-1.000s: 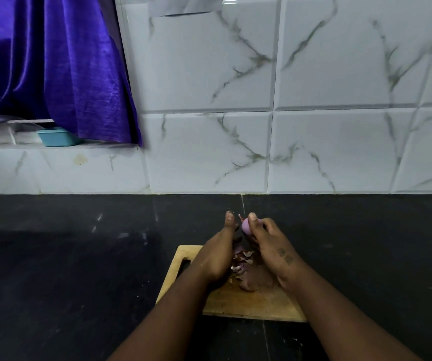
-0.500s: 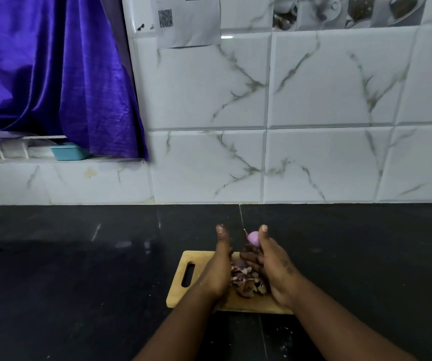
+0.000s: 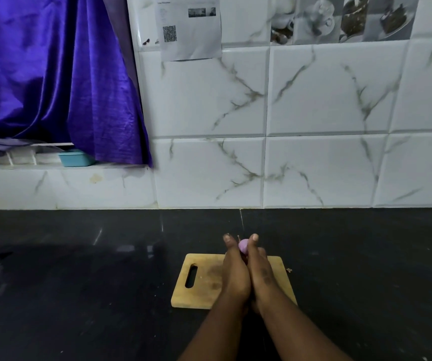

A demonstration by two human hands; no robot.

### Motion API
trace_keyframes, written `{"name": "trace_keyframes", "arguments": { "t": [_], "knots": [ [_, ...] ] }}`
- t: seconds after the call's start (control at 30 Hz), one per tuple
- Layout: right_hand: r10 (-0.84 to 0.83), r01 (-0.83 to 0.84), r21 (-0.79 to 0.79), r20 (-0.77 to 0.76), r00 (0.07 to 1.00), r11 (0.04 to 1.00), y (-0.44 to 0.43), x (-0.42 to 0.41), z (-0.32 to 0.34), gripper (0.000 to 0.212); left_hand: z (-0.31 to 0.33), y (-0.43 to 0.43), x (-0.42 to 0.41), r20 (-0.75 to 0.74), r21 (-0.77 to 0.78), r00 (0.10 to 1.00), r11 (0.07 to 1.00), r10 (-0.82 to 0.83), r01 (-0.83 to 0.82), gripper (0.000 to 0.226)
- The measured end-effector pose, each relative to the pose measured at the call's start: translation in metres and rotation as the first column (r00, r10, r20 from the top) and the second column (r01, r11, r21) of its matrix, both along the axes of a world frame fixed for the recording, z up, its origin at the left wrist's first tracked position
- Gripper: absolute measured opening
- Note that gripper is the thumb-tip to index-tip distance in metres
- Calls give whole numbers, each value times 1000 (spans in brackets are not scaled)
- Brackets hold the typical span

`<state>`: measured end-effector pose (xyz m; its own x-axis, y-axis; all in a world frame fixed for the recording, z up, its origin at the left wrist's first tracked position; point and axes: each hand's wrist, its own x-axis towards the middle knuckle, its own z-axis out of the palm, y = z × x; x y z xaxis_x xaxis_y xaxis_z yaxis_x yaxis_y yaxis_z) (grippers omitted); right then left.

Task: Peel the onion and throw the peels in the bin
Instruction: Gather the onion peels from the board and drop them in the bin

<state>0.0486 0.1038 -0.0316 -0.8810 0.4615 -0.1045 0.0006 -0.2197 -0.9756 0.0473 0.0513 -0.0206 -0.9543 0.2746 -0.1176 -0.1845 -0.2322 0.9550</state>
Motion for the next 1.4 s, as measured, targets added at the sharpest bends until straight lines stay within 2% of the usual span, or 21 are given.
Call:
{"name": "trace_keyframes", "arguments": {
  "t": [0.07, 0.2, 0.37, 0.53, 0.67, 0.77, 0.97, 1.07, 1.13, 1.2, 1.3, 1.33, 1.4],
  "knots": [
    [-32, 38, -98, 59, 998, 994, -1, -3, 2, 66, 0, -1, 2, 79, 101, 992, 990, 94, -102, 75],
    [-34, 44, -383, 35, 999, 923, 2, -2, 3, 63, 2, -7, -1, 289, 275, 933, 915, 216, -297, 67],
    [-93, 72, -564, -8, 996, 822, -6, 1, 1, 79, 3, -8, -4, 385, 426, 906, 836, 178, -345, 38],
    [-122, 28, -695, -86, 989, 719, -12, 8, 8, 84, 0, -16, -8, 428, 612, 901, 708, 78, -352, 44],
    [-95, -72, -739, -181, 979, 670, -26, 15, 22, 84, 8, -28, -4, 429, 706, 903, 616, 21, -350, 44],
    [-68, -145, -758, -242, 968, 635, -42, 18, 32, 81, 20, -47, 2, 390, 747, 921, 579, 14, -325, 47],
    [35, -290, -789, -323, 946, 542, -108, 33, 49, 77, 35, -119, 20, 359, 789, 927, 497, 106, -362, 50],
    [148, -385, -780, -361, 921, 493, -160, 52, 54, 86, 40, -170, 41, 361, 797, 912, 444, 194, -409, 44],
    [235, -434, -744, -365, 901, 508, -198, 69, 58, 89, 37, -204, 54, 369, 796, 894, 410, 254, -445, 42],
    [358, -490, -659, -338, 871, 571, -239, 84, 56, 86, 24, -242, 68, 366, 795, 866, 369, 341, -481, 43],
    [476, -499, -782, -300, 827, 373, -294, 92, 21, 90, -4, -303, 96, 391, 764, 795, 318, 464, -562, 47],
    [502, -491, -804, -289, 815, 335, -312, 98, 11, 88, -15, -324, 105, 406, 747, 760, 295, 507, -596, 48],
    [563, -446, -834, -207, 800, 327, -349, 112, -11, 80, -40, -363, 128, 439, 711, 688, 244, 578, -659, 50]
  ]
}}
